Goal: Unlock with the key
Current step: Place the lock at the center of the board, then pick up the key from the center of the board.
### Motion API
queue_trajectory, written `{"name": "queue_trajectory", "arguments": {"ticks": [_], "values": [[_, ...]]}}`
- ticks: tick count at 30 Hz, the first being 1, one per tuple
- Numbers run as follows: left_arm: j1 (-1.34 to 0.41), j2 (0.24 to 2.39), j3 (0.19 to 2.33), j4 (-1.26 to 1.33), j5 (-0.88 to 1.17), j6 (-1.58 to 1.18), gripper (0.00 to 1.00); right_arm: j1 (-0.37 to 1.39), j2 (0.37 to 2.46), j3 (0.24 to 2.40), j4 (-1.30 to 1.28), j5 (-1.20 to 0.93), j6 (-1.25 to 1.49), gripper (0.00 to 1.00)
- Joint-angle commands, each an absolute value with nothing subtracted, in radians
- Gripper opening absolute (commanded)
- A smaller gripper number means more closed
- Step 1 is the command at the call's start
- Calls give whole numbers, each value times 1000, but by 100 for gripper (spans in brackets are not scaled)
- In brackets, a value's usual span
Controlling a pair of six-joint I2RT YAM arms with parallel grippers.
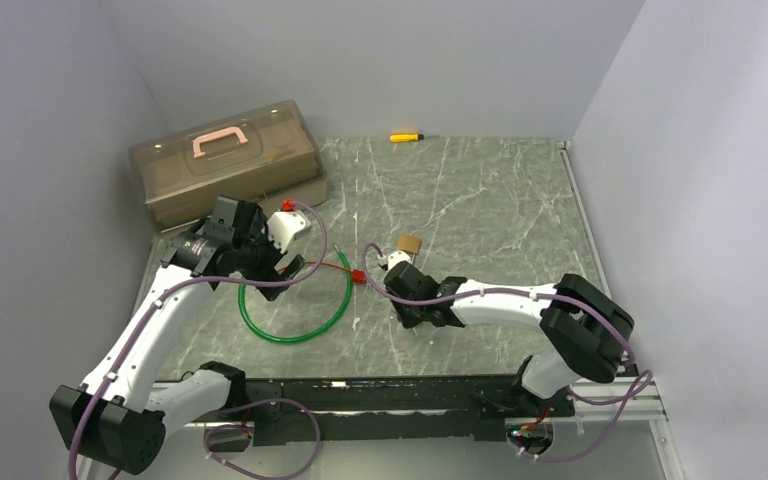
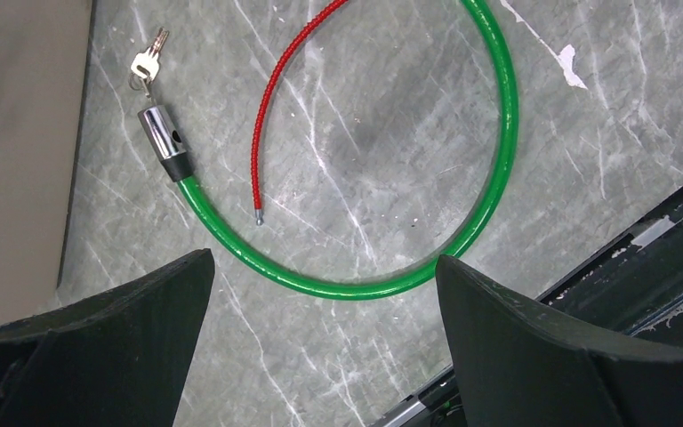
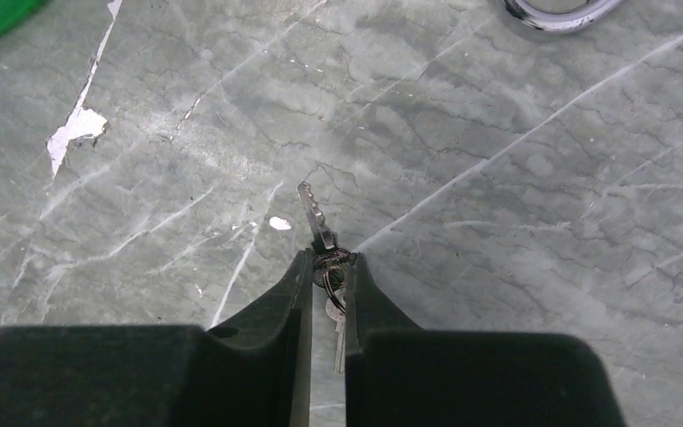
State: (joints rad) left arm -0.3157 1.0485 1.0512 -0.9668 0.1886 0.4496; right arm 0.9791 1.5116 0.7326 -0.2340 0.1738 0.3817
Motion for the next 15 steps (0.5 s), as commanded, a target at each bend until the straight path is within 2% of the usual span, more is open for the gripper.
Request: {"name": "queue_trajectory", "arguments": {"ticks": [1, 2, 15], "values": [[-311, 1041, 1060, -934, 240, 429, 99, 985, 1504, 752, -235, 166, 377, 3], [-311, 1044, 1061, -934, 251, 429, 99, 985, 1496, 758, -239, 170, 374, 0], [-320, 1087, 1042, -870, 448, 406, 99, 983, 1357, 858, -303, 136, 291, 0]]}}
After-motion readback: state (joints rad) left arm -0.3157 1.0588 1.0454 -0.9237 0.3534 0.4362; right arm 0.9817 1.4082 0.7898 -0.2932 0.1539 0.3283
